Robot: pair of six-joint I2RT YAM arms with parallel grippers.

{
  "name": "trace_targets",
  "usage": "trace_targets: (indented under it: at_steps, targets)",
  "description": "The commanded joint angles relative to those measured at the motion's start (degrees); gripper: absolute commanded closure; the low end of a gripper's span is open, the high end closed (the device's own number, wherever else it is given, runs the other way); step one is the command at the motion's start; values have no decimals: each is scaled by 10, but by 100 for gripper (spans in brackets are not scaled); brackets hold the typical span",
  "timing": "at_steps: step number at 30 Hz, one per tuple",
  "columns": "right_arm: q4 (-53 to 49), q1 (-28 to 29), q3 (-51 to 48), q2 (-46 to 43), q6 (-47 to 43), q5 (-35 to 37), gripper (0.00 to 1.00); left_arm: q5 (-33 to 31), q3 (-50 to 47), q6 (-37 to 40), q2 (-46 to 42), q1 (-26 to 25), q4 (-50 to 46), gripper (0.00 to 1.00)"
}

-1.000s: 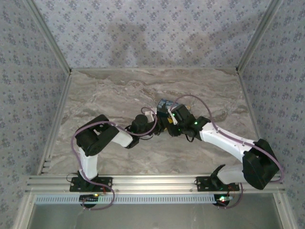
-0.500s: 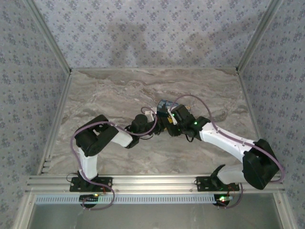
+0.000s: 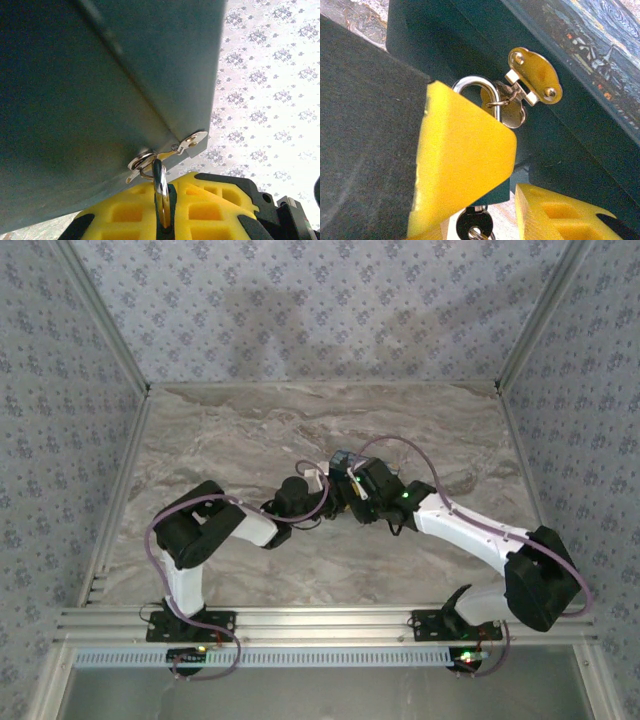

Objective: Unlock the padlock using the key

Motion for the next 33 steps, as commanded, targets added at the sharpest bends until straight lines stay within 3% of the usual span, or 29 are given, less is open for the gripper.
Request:
trace_targets:
  at_steps: [1,3,6,10,15,18,27,33]
  targets:
    - [0,4,29,9,-8,14,71,27,14,4,-20,-5,18,100]
    - [-2,4,31,16,-11,-1,86,28,15,5,-18,-5,16,100]
    - [-1,6,27,22,-14,-17,100,25,10,9,-18,-6,10,100]
    - [10,6,12,31,-7,-26,100,18,-2,15,-17,-6,6,94]
    - [58,5,-32,37,10,-49,100,-8,-34,19,-15,-8,6,66]
    - [82,5,-54,50,15,-62,100,-22,-55,19,-14,-6,7,59]
    - [115,4,-76,95,15,-104,100,-65,-137,13,-39,6,21,54]
    - [108,4,-82,79,5,-87,100,-75,-163,44,-119,45,-54,53]
